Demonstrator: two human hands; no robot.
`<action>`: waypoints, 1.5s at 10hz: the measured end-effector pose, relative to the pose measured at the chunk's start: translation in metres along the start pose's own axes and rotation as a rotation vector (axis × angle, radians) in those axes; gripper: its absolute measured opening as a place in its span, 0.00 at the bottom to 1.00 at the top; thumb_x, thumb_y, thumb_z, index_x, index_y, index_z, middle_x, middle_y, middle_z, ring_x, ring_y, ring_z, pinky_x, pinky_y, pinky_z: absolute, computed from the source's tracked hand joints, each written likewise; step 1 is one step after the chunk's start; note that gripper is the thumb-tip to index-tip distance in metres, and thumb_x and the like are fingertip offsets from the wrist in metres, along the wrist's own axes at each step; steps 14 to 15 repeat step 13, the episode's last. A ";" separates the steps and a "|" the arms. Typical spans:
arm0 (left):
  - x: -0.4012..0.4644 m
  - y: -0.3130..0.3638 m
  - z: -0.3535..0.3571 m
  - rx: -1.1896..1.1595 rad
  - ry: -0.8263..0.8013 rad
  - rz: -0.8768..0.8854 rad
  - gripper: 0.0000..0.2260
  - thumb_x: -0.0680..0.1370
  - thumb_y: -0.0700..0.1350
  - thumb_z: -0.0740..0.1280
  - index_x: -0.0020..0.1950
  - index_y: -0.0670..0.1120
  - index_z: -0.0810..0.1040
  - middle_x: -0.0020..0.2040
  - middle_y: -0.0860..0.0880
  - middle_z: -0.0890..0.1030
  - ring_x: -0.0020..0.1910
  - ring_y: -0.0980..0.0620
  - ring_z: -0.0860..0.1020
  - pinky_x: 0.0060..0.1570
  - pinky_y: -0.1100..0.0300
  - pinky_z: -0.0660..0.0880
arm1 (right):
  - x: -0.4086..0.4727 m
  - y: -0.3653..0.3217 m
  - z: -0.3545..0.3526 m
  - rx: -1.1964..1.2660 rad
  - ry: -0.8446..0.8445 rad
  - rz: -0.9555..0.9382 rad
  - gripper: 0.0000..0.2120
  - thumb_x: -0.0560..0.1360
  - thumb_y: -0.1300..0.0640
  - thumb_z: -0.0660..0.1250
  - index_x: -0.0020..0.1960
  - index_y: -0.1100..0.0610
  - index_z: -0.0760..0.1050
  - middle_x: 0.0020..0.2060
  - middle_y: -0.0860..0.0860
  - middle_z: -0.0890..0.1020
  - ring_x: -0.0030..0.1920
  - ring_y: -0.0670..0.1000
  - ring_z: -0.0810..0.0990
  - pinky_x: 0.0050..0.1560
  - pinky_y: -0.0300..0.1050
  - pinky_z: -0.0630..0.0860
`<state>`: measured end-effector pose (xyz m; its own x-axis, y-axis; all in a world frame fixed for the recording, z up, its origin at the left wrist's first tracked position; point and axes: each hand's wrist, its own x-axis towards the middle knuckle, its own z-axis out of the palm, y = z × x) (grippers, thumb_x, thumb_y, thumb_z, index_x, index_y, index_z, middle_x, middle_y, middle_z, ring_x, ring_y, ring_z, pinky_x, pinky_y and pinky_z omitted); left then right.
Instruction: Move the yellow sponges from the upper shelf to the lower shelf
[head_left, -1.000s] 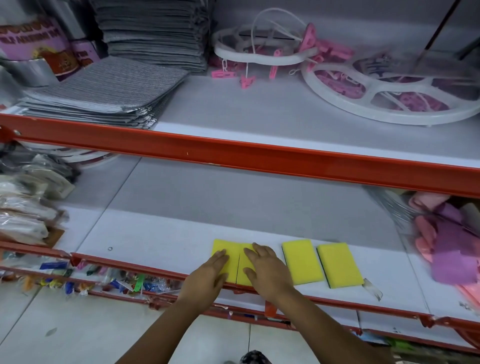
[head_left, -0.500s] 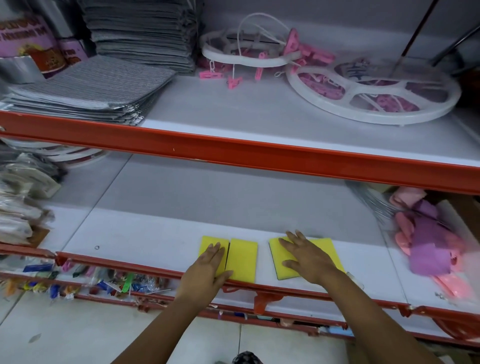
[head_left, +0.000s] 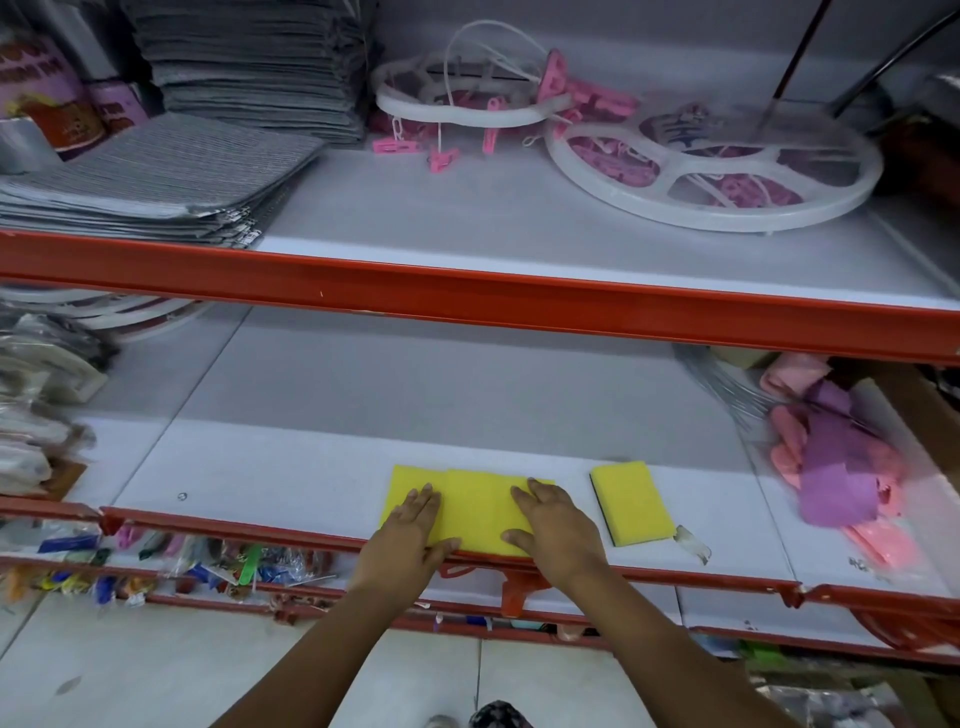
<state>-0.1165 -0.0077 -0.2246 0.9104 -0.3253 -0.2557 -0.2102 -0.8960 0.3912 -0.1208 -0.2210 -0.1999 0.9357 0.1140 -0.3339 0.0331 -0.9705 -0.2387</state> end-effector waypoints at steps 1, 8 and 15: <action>0.000 0.000 0.000 0.037 -0.007 0.000 0.55 0.59 0.78 0.28 0.78 0.48 0.49 0.78 0.52 0.47 0.76 0.55 0.45 0.73 0.59 0.54 | -0.001 0.000 -0.001 0.014 -0.005 -0.010 0.30 0.79 0.43 0.58 0.77 0.51 0.54 0.78 0.51 0.54 0.77 0.53 0.52 0.71 0.49 0.63; -0.010 0.009 -0.002 0.063 -0.037 -0.018 0.59 0.55 0.78 0.23 0.78 0.48 0.44 0.78 0.53 0.44 0.76 0.56 0.43 0.74 0.59 0.48 | -0.023 0.070 -0.020 -0.028 0.025 0.174 0.23 0.82 0.52 0.56 0.75 0.47 0.58 0.75 0.50 0.61 0.72 0.55 0.60 0.61 0.52 0.75; -0.013 0.020 0.000 0.129 0.099 0.085 0.46 0.68 0.72 0.26 0.77 0.46 0.45 0.78 0.50 0.46 0.75 0.56 0.40 0.74 0.59 0.37 | -0.040 0.042 -0.016 -0.037 0.377 0.089 0.22 0.81 0.49 0.55 0.74 0.52 0.62 0.74 0.53 0.65 0.72 0.55 0.65 0.64 0.51 0.72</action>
